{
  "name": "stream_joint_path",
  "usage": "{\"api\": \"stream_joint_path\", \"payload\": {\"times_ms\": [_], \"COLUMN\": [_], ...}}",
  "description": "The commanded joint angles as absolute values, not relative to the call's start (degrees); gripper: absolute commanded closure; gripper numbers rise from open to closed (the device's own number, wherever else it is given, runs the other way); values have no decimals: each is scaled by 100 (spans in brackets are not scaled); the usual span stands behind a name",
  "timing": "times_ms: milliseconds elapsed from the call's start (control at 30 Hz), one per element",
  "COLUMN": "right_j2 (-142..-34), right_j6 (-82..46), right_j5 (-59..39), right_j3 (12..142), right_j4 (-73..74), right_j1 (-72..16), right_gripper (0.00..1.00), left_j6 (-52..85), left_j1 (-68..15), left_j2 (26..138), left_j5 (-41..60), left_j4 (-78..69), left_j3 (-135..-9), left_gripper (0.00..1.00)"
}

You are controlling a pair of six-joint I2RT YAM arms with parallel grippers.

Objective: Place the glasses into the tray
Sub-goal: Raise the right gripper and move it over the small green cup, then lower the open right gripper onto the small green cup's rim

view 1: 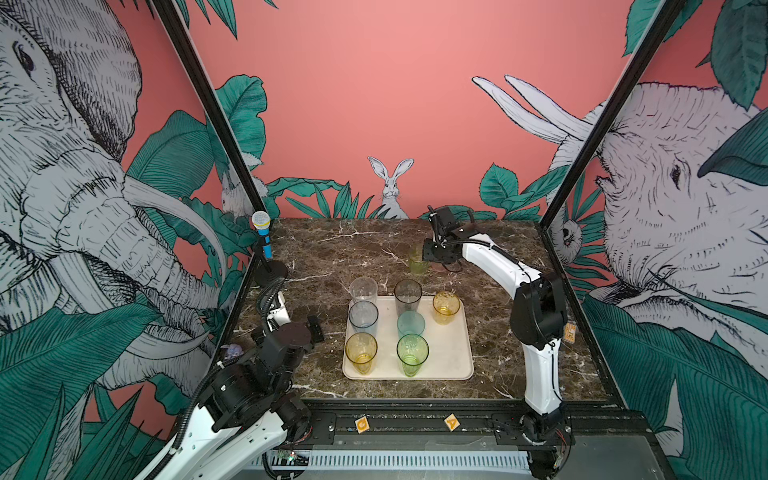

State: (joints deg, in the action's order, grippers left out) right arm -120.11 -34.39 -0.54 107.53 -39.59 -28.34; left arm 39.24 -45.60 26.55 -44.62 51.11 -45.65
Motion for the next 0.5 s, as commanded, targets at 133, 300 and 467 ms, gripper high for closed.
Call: {"api": "stream_joint_path", "payload": {"times_ms": [133,300,467], "right_j2": [-12247,-12346,-12478], "right_j6": [-3577,-3577,-3561], "right_j5": [-182,-236,-196], "right_j3": [10864,10922,11038], "right_j4": [-3916,-3943,-3999], "right_j1": [-2807,-2811,-2812], "right_gripper": [54,55,55], "left_j6": [3938,3887,3815], "left_j1": [-4572,-4574,-4570], "left_j2": [2658,2673,2679], "left_j5": [-4594,-4648,-4677], "left_j4": [5254,5224,5175], "left_j3": [-4549,-4548,-4553], "left_gripper": [2,2,2]}}
